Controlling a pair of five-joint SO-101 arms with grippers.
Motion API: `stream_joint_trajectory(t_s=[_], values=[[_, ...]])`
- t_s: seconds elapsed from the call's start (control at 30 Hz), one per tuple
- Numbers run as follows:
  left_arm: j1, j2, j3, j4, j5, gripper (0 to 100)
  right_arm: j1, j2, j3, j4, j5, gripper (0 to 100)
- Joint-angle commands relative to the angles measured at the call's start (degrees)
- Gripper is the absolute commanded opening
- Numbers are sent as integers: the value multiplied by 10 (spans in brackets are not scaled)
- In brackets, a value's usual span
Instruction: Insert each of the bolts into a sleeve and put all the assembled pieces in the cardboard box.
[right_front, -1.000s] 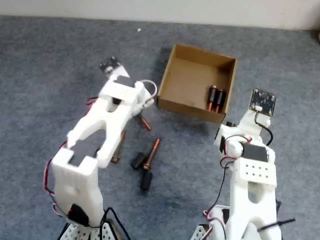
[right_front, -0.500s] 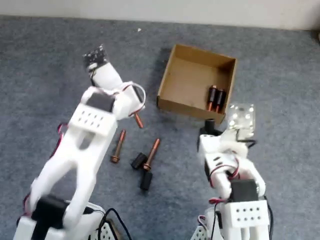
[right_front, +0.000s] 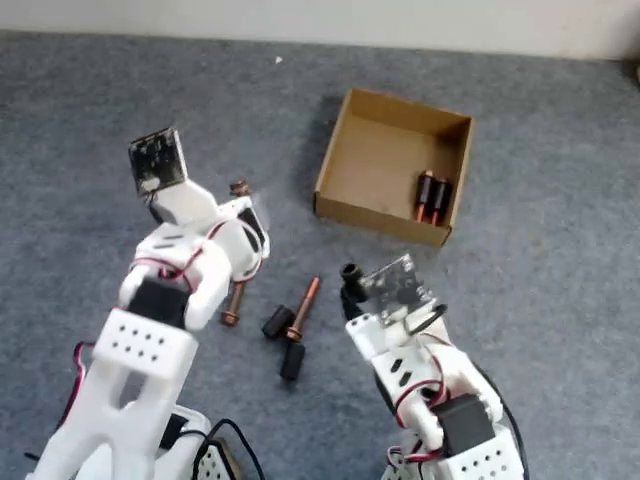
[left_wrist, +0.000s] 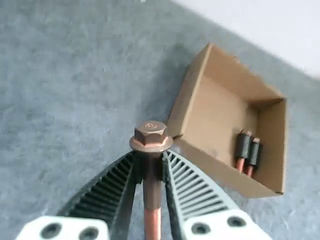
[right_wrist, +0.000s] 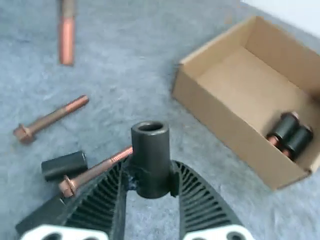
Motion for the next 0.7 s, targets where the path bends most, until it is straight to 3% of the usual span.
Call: stream_joint_trajectory(t_s=[0.0,0.37,0.67], values=[[29,-74,27,-43,-11,5,-12,-66,24,-40,12,5],[105,-232,107,-85,26,5,-12,-51,46,-77,12,5],[167,-251,172,-195,28,5,-25,-51,46,-80,13,5]])
